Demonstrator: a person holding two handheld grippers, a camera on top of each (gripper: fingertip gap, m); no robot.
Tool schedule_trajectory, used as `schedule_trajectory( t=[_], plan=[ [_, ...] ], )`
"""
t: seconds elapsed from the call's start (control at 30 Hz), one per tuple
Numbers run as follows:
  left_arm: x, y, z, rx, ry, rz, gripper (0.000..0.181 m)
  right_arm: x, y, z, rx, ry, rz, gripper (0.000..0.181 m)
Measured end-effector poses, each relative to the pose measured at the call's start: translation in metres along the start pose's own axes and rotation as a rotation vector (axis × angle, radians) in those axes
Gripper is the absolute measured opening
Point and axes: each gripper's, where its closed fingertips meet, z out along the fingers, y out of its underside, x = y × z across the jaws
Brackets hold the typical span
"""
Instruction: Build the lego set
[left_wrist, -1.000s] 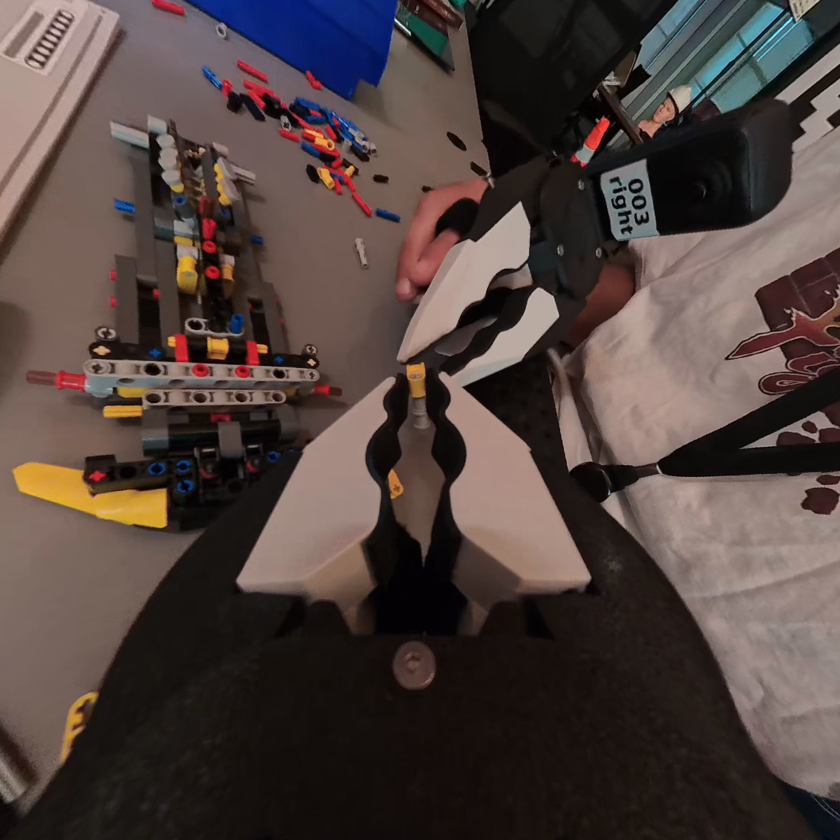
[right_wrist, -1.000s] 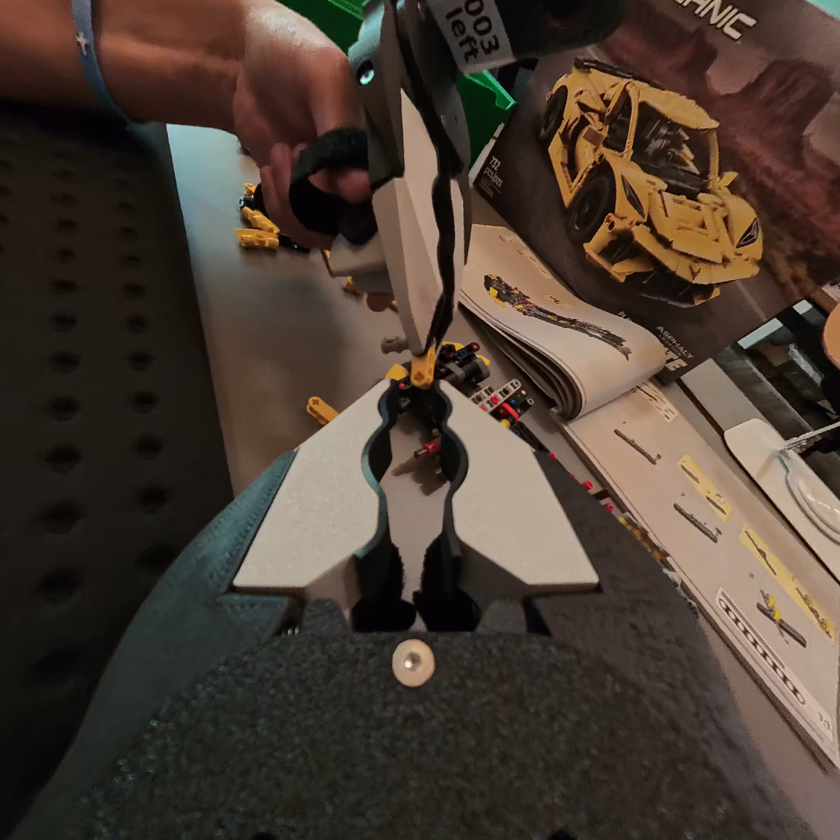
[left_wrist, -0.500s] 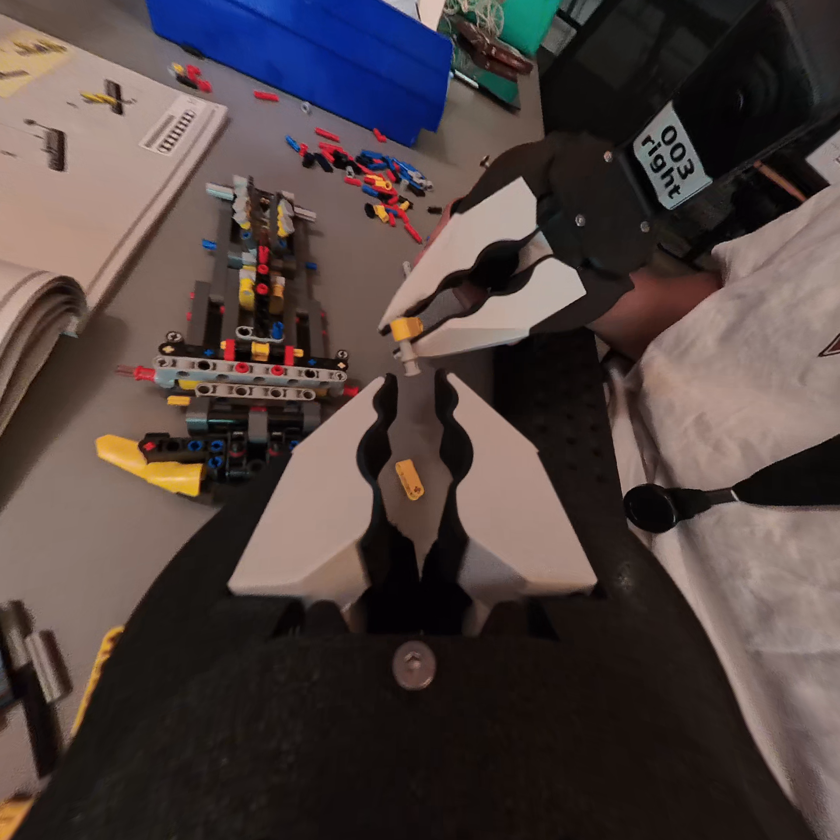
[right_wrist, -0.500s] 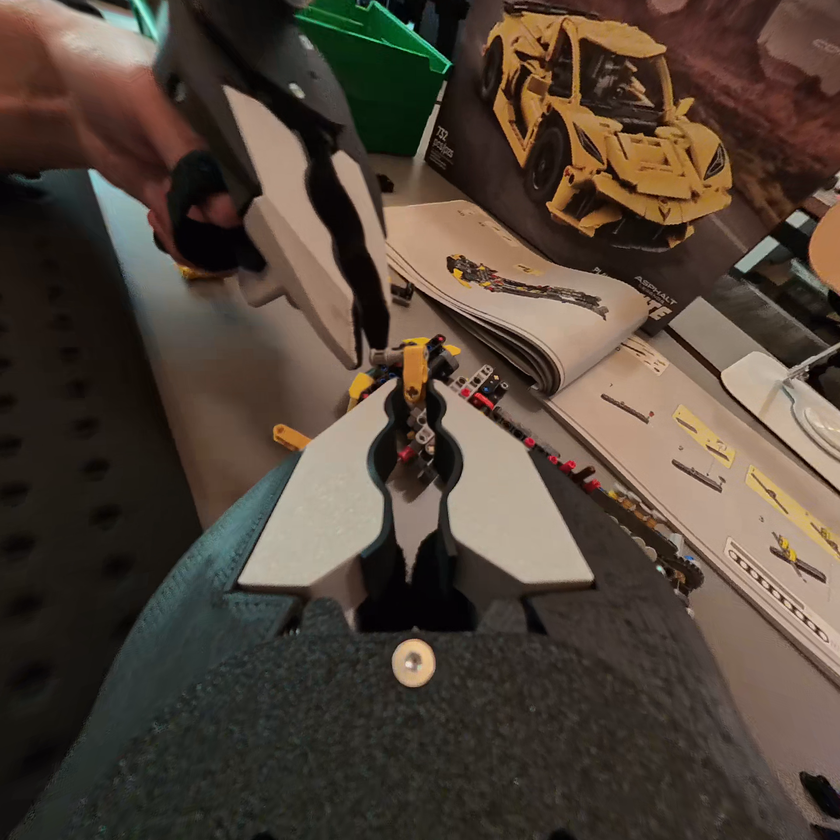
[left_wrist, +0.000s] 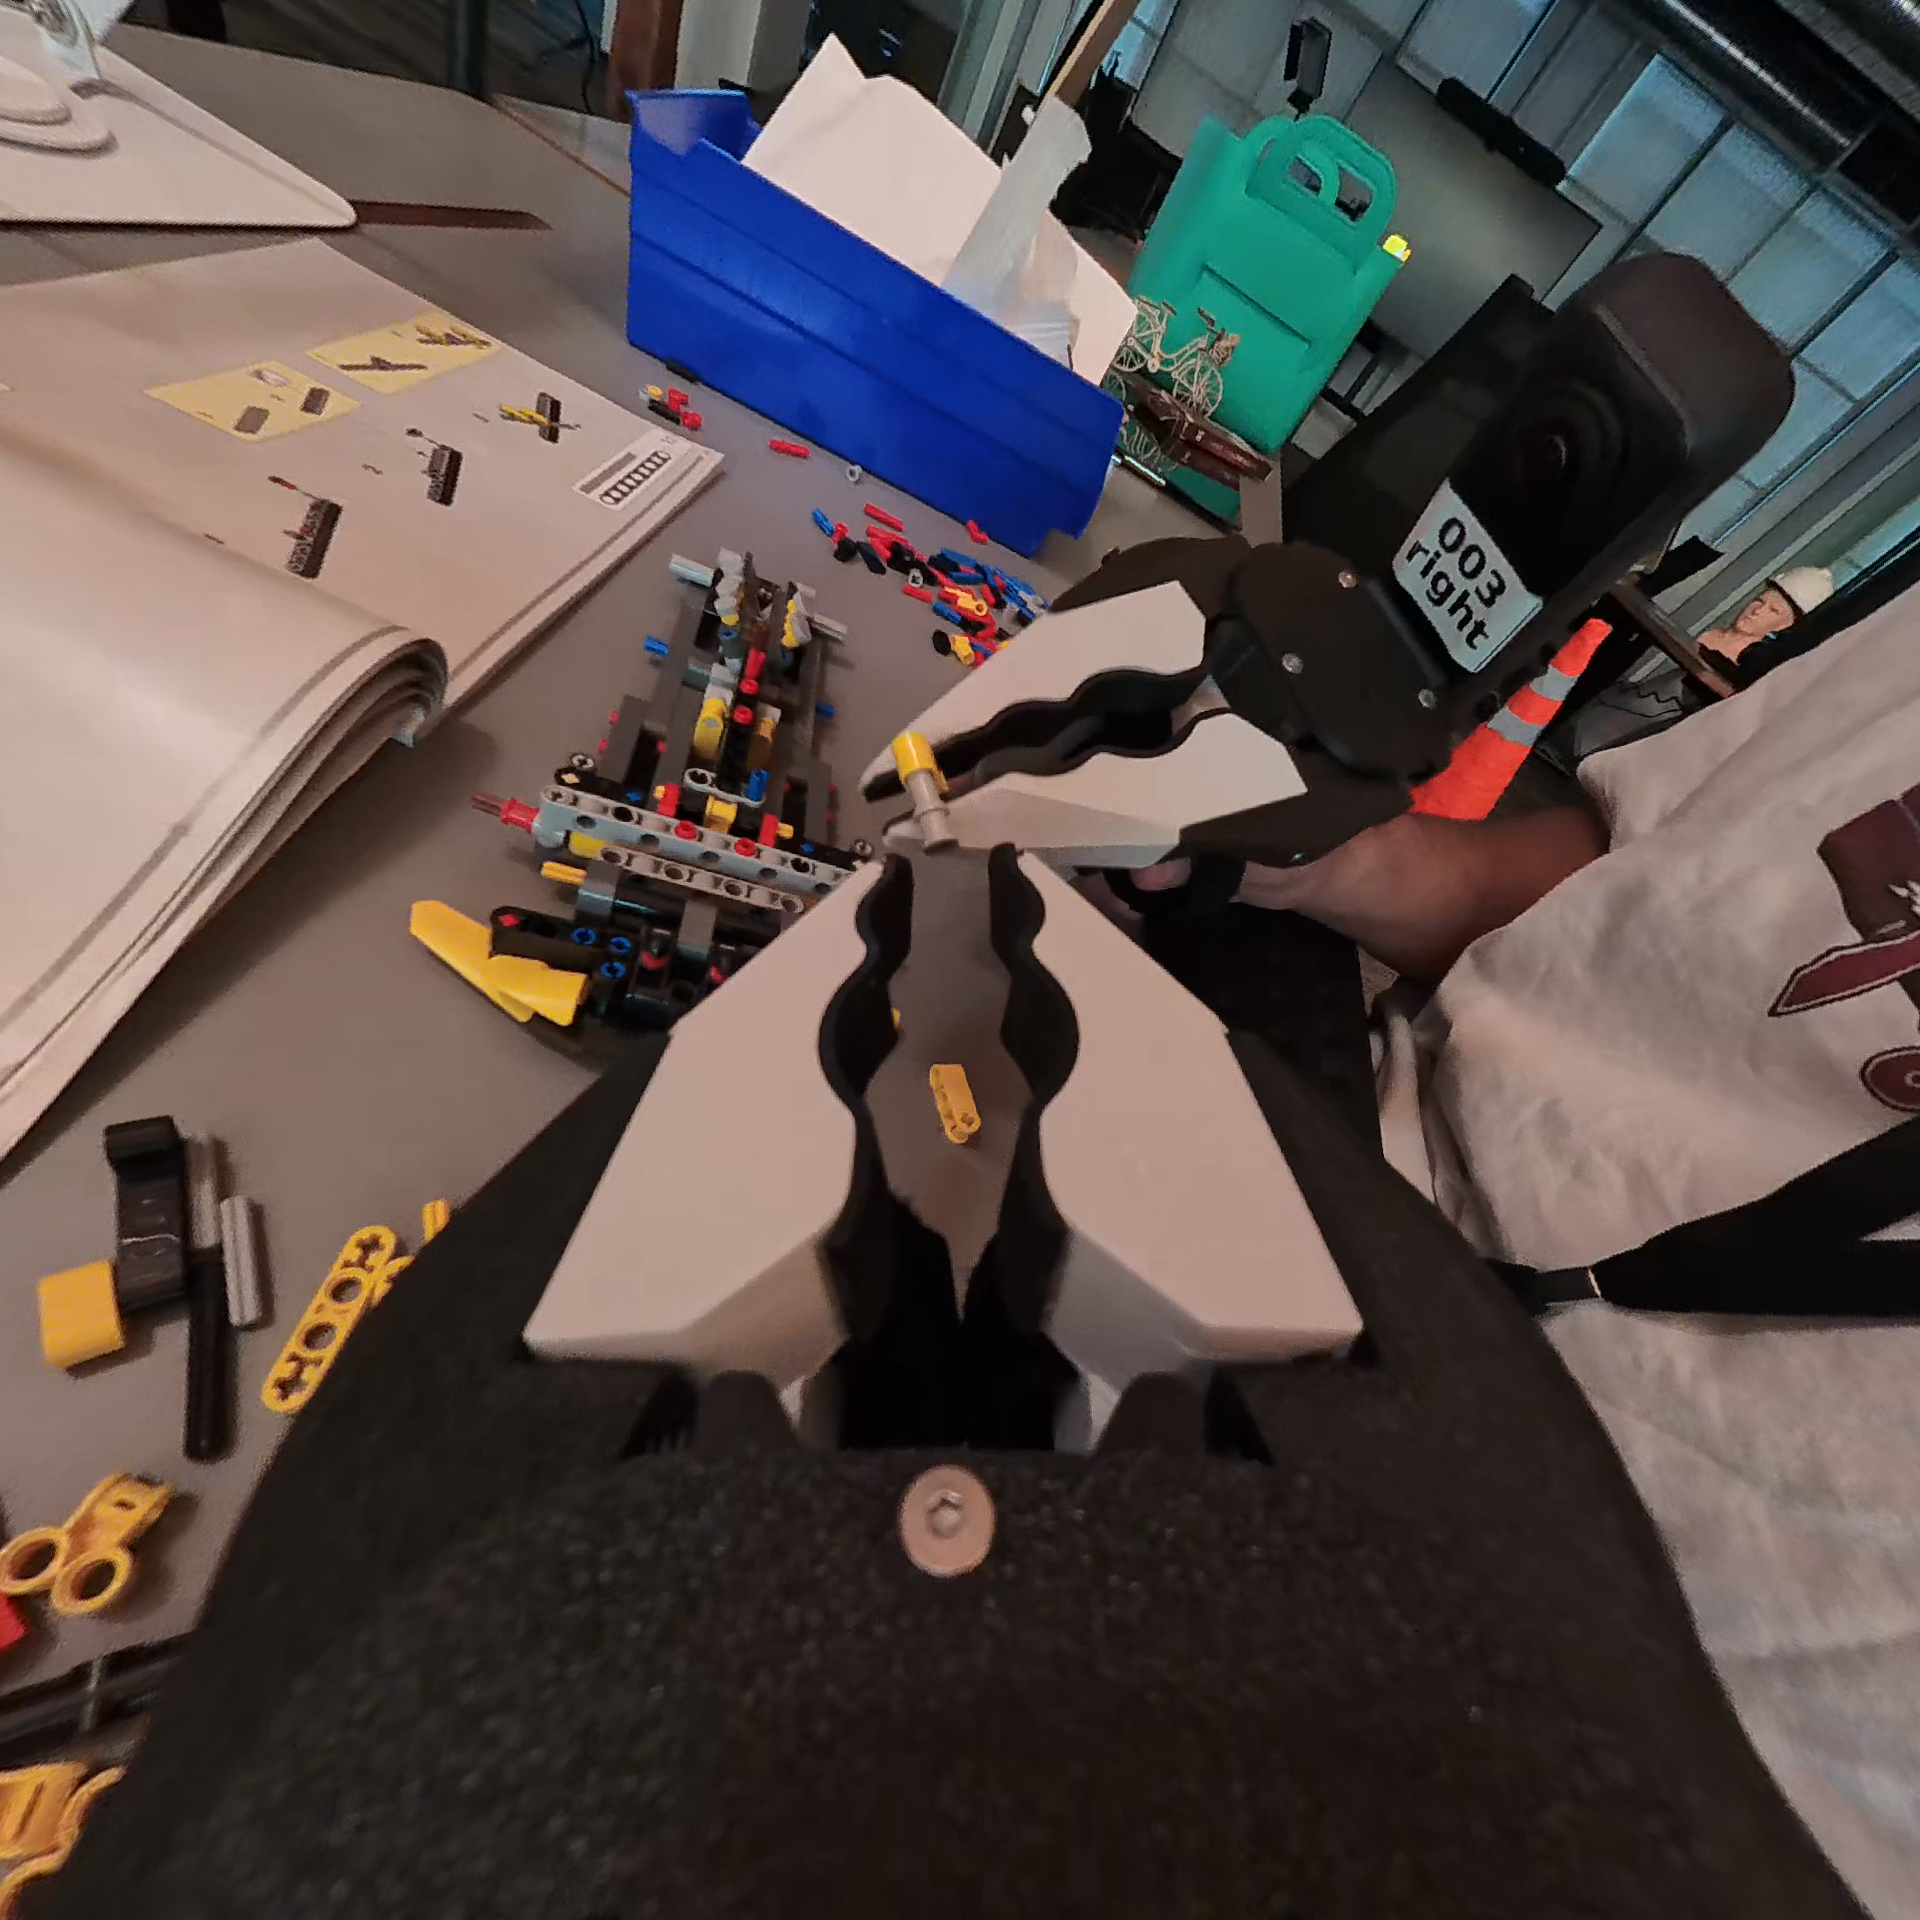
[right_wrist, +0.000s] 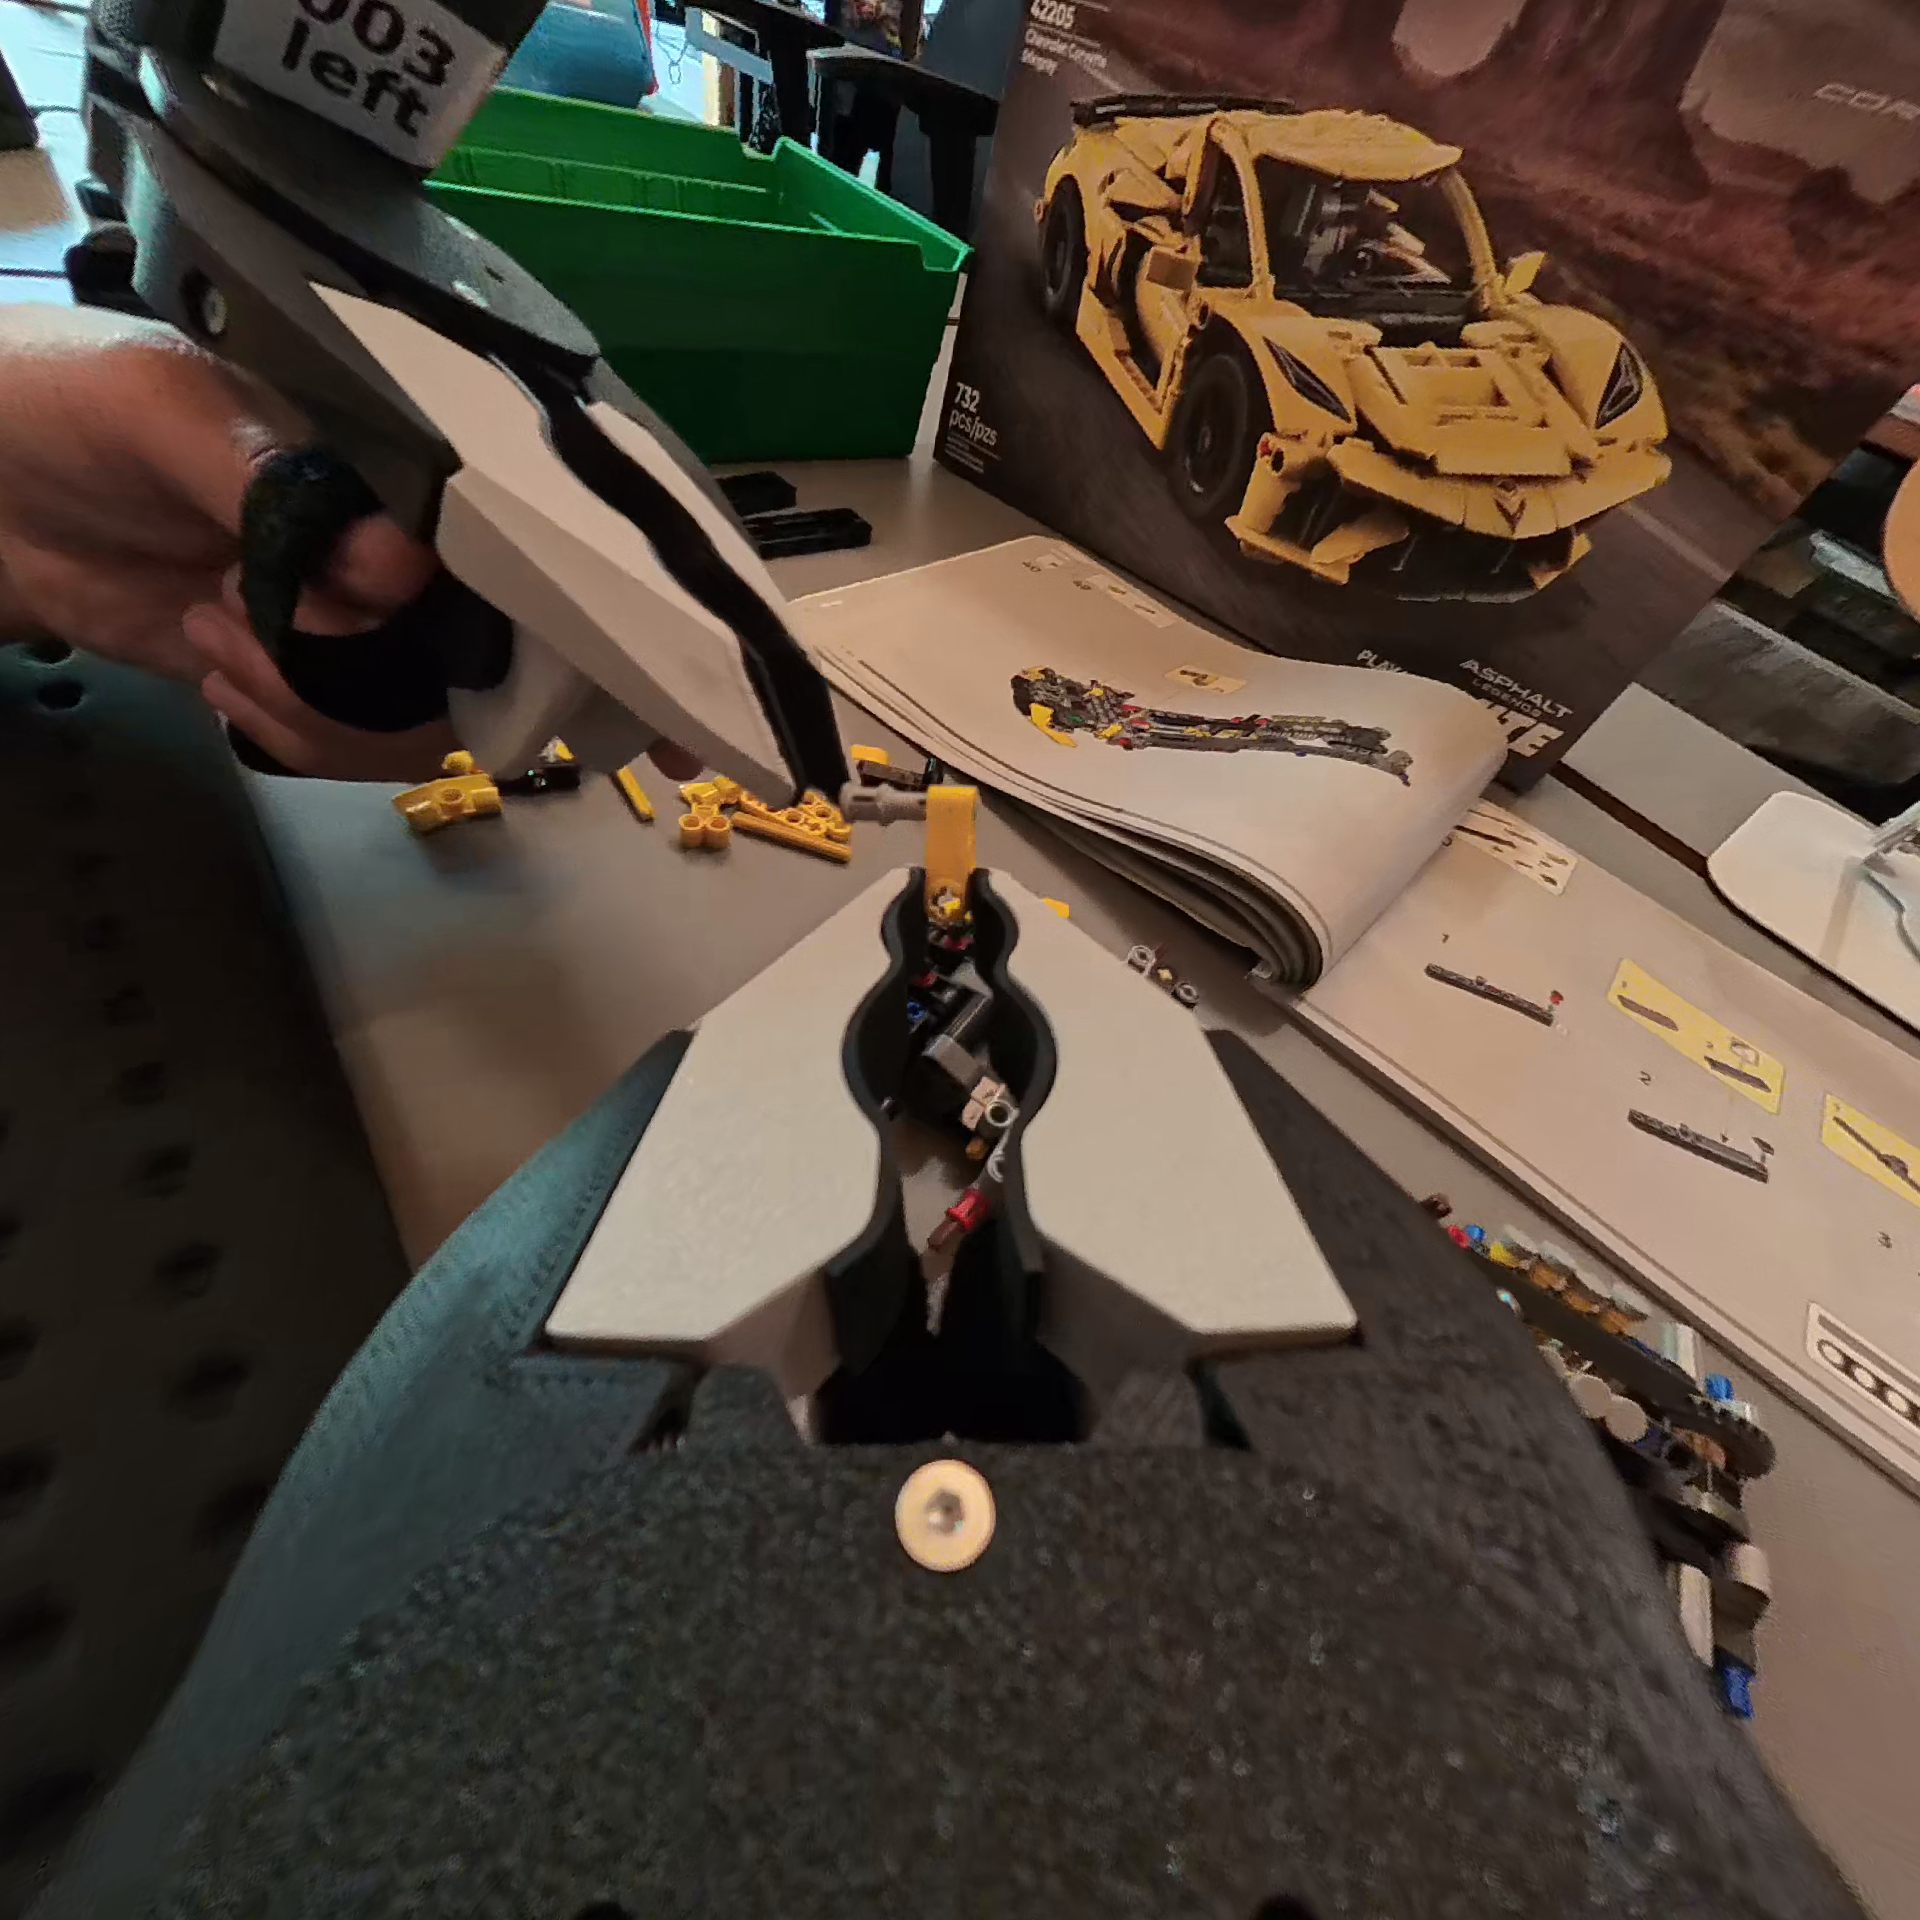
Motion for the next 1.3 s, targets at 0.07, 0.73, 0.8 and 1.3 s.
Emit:
schedule_trajectory(
  t=[0.07,0.73,0.8,1.3],
  plan=[
    [-0.001,0.0,0.0,0.001,-0.01,0.007,0.014,-0.002,-0.002,0.001,0.011,-0.008,0.0,0.006],
    [0.001,0.003,0.006,-0.011,-0.041,0.083,0.005,-0.007,-0.004,0.0,0.019,-0.004,-0.053,0.006],
    [0.0,0.003,0.006,-0.013,-0.052,0.093,0.006,-0.007,-0.002,0.001,0.013,-0.002,-0.053,0.007],
    [-0.019,0.032,0.011,-0.193,-0.192,0.271,0.005,0.009,0.024,-0.018,-0.091,-0.002,0.096,0.026]
  ],
)
